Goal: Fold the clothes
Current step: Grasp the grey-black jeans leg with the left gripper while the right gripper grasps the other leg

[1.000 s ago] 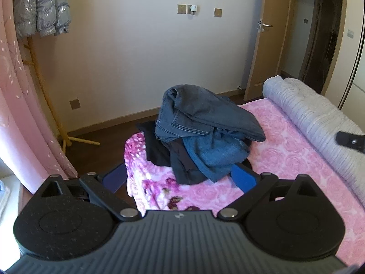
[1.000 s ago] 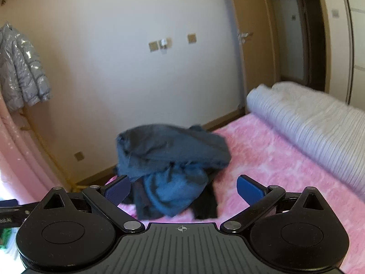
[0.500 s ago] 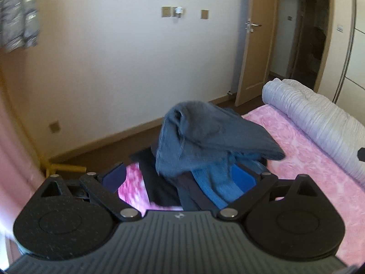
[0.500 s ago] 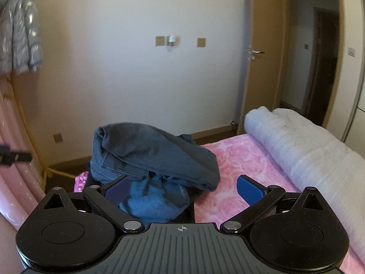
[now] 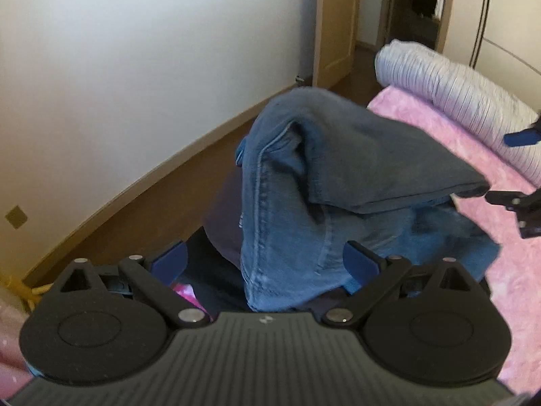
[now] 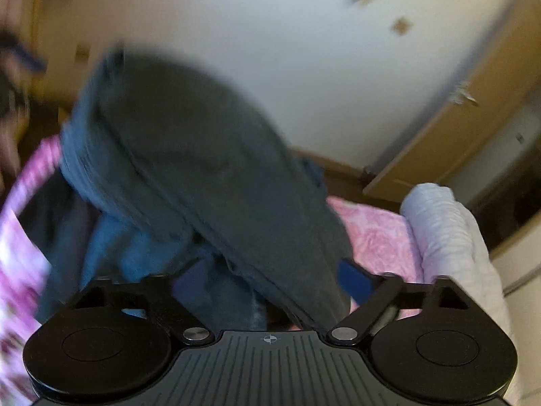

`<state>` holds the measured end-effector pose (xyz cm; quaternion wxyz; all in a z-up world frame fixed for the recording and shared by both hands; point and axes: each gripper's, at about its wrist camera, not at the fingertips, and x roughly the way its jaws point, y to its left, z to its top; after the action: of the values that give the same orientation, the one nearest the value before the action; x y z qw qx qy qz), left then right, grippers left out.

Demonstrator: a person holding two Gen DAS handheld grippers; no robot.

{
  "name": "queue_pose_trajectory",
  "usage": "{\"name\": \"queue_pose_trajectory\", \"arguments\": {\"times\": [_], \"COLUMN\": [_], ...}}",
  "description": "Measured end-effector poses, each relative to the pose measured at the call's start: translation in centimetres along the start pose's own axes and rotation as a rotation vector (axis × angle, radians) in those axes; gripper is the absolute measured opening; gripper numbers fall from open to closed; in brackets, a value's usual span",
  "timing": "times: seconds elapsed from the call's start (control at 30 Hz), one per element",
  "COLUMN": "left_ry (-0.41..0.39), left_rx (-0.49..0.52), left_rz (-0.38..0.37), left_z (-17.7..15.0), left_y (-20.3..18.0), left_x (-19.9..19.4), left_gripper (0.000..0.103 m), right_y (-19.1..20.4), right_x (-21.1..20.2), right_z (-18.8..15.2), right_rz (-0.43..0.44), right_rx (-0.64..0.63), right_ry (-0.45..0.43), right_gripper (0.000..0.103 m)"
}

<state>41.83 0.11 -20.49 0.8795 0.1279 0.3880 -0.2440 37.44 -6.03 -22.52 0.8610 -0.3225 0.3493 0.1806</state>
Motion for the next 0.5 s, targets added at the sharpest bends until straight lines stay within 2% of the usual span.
{"name": "queue_pose_trajectory", "arguments": {"times": [0.07,0.17,0.23,0.3,0.33,0.37,0.4,0.47,0.5], "left_ry": [0.016,0.04,0.042,0.044,0.046,0.05,0.053,0.058,0.061], "left_rx": [0.023,0.037,0.076,0.105,0.124,0.143,0.163,0.193,0.192], "left_rz": [-0.017,-0.062,-0.099,-0.133,-0.163,-0.187,-0.21,-0.213,-0.224], "left_z": [0.3,0.7,0.9,1.1,1.2,1.5,1.8,2.1,2.3], "left_y": [0.4,1.2,1.4,1.5,1.4,1.1,0.8,0.6,0.7], "left_x": [1.9,4.3,5.2,5.7,5.9,6.1,6.2,6.2,6.2], "left_gripper": [0.096,0.093,0.083,0.061,0.055,0.041,0.036,0.032,0.028], "right_y": [0.7,1.5,2.1,2.5,2.6,2.7,2.8,2.5,2.1], "right_x": [3.6,7.1,8.9,10.4,11.1,11.7,12.3,13.2,13.4], "right_z": [0.0,-0.2,-0.4,-0.8,-0.9,-1.2,-1.5,-1.8,-1.7], "right_rz": [-0.001,0.014,0.017,0.016,0.015,0.012,0.009,0.006,0.023], "right_rx": [-0.08,-0.176,-0.25,-0.319,-0.351,-0.387,-0.423,-0.464,-0.45], "right_ry": [0.056,0.083,0.083,0.088,0.092,0.096,0.099,0.101,0.108], "right_gripper": [0.074,0.073,0.073,0.073,0.073,0.073,0.073,0.064,0.054]}}
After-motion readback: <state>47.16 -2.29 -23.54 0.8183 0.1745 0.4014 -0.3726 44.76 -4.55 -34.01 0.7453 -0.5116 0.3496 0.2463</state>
